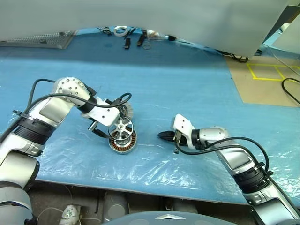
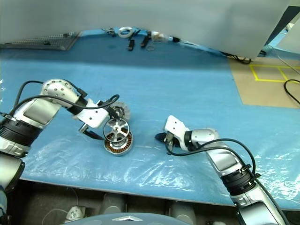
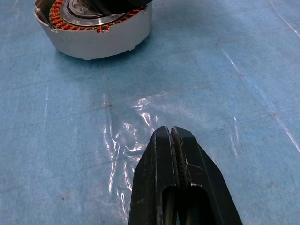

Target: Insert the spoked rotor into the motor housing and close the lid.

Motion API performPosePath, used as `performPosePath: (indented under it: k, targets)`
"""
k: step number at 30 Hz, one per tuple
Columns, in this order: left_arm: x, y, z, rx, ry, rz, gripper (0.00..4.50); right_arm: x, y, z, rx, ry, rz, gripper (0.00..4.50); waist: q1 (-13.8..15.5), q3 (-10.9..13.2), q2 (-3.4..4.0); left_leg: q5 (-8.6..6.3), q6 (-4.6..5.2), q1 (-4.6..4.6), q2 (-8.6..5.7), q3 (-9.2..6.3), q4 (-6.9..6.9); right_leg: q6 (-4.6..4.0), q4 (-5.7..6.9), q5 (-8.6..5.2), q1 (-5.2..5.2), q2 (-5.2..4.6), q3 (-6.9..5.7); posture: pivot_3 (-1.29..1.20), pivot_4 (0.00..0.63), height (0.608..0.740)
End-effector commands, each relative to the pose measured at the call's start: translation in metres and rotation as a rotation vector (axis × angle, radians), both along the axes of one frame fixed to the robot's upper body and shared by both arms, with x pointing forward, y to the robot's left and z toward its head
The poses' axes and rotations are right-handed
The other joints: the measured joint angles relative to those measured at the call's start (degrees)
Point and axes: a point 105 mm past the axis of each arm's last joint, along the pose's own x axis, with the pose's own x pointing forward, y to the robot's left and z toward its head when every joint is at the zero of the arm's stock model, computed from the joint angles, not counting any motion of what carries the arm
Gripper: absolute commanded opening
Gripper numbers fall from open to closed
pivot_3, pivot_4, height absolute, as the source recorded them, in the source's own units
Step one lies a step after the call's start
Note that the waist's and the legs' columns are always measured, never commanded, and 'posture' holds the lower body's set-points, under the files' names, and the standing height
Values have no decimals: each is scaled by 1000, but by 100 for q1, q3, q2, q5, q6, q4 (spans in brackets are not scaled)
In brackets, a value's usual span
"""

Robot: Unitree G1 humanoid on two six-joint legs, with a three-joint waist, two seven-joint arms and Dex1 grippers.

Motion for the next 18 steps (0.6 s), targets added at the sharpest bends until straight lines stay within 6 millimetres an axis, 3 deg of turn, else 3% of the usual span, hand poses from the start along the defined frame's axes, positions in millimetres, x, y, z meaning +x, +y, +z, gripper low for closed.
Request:
performPosePath:
  k: [1,18]
  targets:
    - [1,-2,1,3,-11,-6,4455,-3,3,9,5,-42,17,0,0,0,0,0,0,0,0,0,0,0,0,0,0,0,0,0,150,740]
    - [11,-2,-7,12,2,34,4455,-9,1,3,-35,-49,15,0,2,-2,3,0,0,3,-1,0,0,0,2,0,1,-1,0,0,150,740]
